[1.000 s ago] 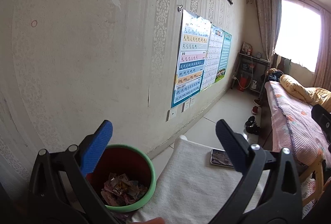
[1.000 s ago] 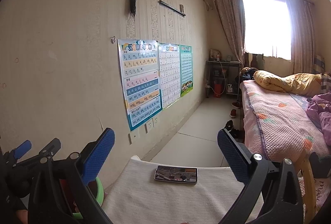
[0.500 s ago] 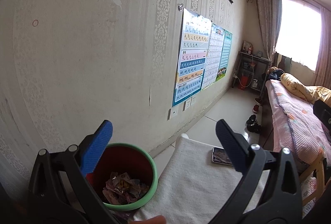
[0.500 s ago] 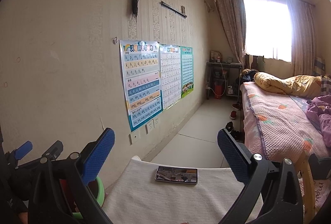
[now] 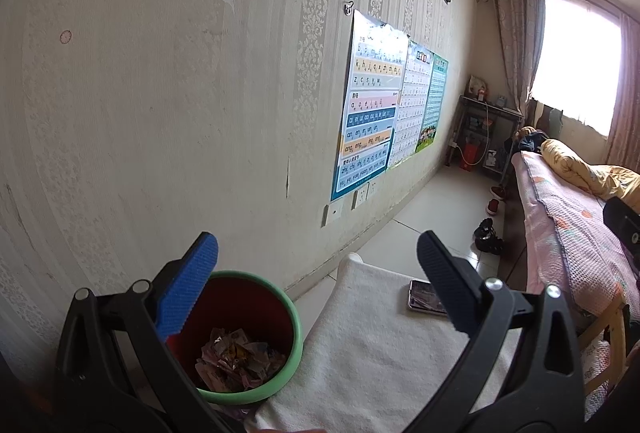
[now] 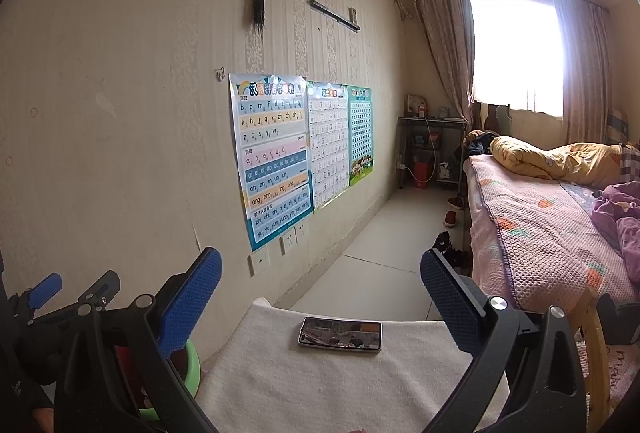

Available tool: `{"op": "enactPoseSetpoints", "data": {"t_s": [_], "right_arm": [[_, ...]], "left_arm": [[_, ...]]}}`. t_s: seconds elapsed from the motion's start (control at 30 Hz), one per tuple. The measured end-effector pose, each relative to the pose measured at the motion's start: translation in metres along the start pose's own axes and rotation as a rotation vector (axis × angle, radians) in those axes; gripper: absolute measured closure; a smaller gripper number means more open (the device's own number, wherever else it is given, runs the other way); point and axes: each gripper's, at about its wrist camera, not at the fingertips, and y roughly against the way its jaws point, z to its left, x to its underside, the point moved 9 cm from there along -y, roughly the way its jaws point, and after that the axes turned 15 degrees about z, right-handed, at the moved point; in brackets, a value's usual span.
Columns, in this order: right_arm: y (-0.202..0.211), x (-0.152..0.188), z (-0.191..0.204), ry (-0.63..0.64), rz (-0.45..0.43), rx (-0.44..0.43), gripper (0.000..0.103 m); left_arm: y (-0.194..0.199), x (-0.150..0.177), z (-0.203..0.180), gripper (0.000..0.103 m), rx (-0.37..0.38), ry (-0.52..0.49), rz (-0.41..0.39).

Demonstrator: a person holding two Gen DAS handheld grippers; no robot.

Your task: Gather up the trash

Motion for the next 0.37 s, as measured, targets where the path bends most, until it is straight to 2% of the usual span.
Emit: {"op": "enactPoseSetpoints", "data": {"t_s": [0.1, 0.2, 0.27, 0.37], "right_arm": [[-0.020, 0.019, -0.012, -0.002, 0.057, 0.004, 0.007], [-0.067, 0.070, -0.049, -0.063, 0.220, 0.038, 0.007], [-0.096, 0.116, -0.086, -0.105, 0.324, 0.108, 0.007], [-0.128, 0.186, -0.144, -0.134, 0.466, 0.276, 0.007]], "left_arm": [[-0.007, 0.007, 0.000, 0.005, -0.016, -0.021, 0.004], [-0.028, 0.029, 0.008, 0.005, -0.018, -0.040, 0.083], [-0.048, 0.051, 0.022, 0.005, 0.002, -0.024, 0.185], [-0.075, 0.089, 0.052, 0.005, 0.024, 0.051, 0.319]]}}
